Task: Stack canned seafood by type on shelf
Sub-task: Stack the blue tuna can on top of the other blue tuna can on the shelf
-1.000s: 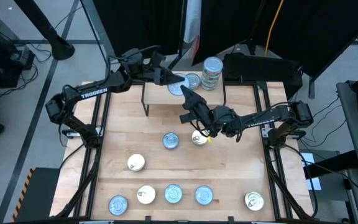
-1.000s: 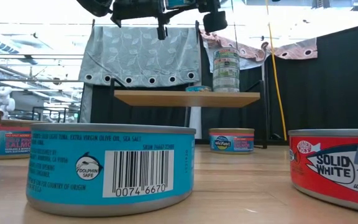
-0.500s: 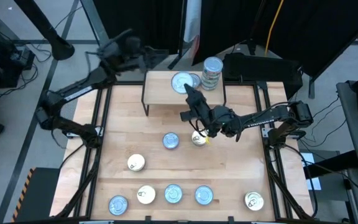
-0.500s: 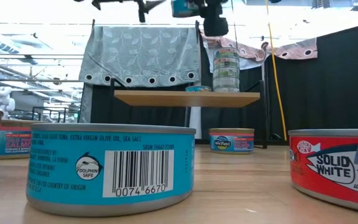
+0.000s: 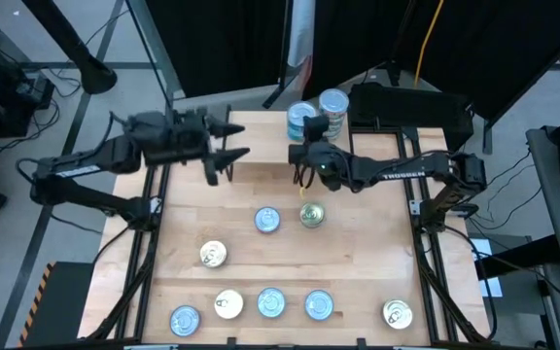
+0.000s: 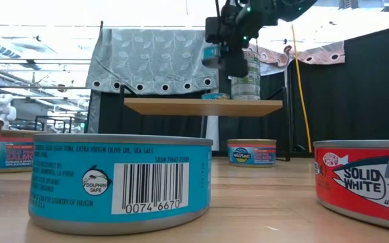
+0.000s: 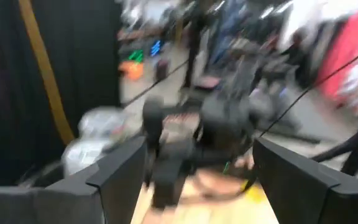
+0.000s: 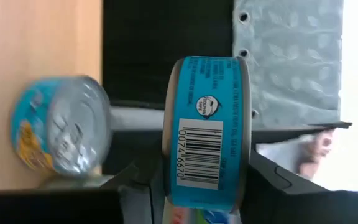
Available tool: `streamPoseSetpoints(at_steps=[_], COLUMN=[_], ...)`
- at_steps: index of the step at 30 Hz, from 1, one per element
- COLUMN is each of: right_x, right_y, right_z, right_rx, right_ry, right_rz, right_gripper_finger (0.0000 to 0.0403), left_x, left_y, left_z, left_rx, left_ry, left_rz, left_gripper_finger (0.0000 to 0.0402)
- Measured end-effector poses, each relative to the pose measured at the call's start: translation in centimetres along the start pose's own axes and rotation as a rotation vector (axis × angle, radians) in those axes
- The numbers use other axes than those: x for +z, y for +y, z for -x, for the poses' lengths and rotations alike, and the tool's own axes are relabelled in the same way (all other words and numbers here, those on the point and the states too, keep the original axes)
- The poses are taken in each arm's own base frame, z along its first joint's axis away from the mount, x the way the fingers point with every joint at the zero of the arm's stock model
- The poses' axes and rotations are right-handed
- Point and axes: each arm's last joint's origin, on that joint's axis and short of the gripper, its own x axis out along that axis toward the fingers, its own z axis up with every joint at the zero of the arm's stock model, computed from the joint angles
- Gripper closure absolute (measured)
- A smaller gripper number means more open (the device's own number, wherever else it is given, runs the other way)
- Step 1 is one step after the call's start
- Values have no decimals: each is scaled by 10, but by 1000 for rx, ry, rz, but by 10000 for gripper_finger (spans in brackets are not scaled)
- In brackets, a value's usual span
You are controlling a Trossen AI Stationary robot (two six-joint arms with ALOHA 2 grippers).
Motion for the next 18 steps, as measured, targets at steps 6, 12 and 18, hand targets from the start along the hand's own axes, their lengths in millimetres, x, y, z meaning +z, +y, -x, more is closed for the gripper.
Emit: streamPoseSetpoints(at_steps=[6, 12, 18], right_x=[1, -8, -12], right_y=[2, 0, 0], right_z=[-3, -18, -23], right_rx=[57, 60, 70], right_ry=[-120, -104, -84], right_rz=[-83, -94, -122], right_gripper_finger=[271, 271, 271], left_x=[-13, -35, -54], left_y=[-22, -41, -52], left_z=[3, 3, 5], left_rx=[27, 65, 180], left_ry=[93, 142, 159], left_rz=[16, 22, 1], left_gripper_finger=[112, 112, 112])
